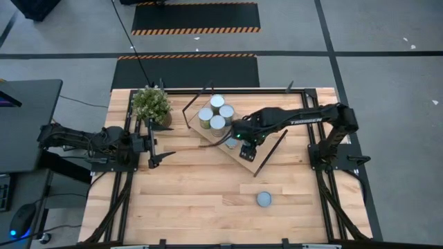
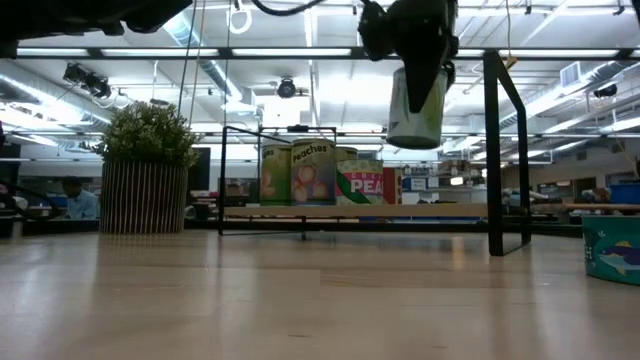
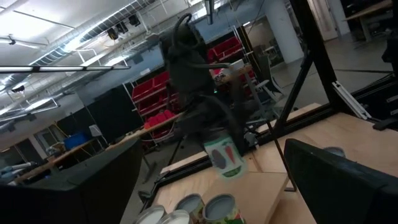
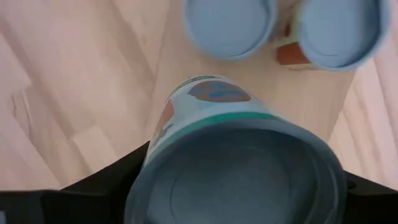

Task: Pick and place cans onto a shelf
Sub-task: Put the canned mixed vegetables on the shelf

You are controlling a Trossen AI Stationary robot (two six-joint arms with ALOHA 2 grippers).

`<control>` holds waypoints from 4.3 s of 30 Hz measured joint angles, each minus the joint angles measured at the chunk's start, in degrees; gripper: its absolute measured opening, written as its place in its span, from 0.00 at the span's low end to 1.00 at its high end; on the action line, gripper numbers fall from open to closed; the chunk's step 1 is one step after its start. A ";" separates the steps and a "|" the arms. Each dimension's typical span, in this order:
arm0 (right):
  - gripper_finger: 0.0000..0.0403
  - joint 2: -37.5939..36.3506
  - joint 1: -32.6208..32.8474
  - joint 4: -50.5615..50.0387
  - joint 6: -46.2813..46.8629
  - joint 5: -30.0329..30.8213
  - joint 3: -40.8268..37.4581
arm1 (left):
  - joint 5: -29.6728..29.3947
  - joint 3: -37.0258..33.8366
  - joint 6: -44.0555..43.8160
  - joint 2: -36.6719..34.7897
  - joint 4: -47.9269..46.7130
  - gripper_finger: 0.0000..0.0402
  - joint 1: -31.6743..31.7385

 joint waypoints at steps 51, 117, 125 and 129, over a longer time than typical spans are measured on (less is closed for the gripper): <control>0.75 14.13 10.33 -1.58 -50.12 7.34 10.21 | 0.02 0.00 -0.06 0.00 -0.20 0.99 0.02; 0.75 14.26 2.27 -3.24 -84.45 6.84 8.50 | 0.03 0.00 -0.08 0.00 -0.35 0.99 0.01; 0.76 14.26 1.55 -1.16 -82.60 6.63 8.50 | 0.04 0.00 -0.08 0.01 -0.36 0.99 -0.01; 0.77 14.26 1.57 -1.29 -82.57 6.46 8.50 | 0.03 0.00 -0.08 0.00 -0.36 0.99 0.01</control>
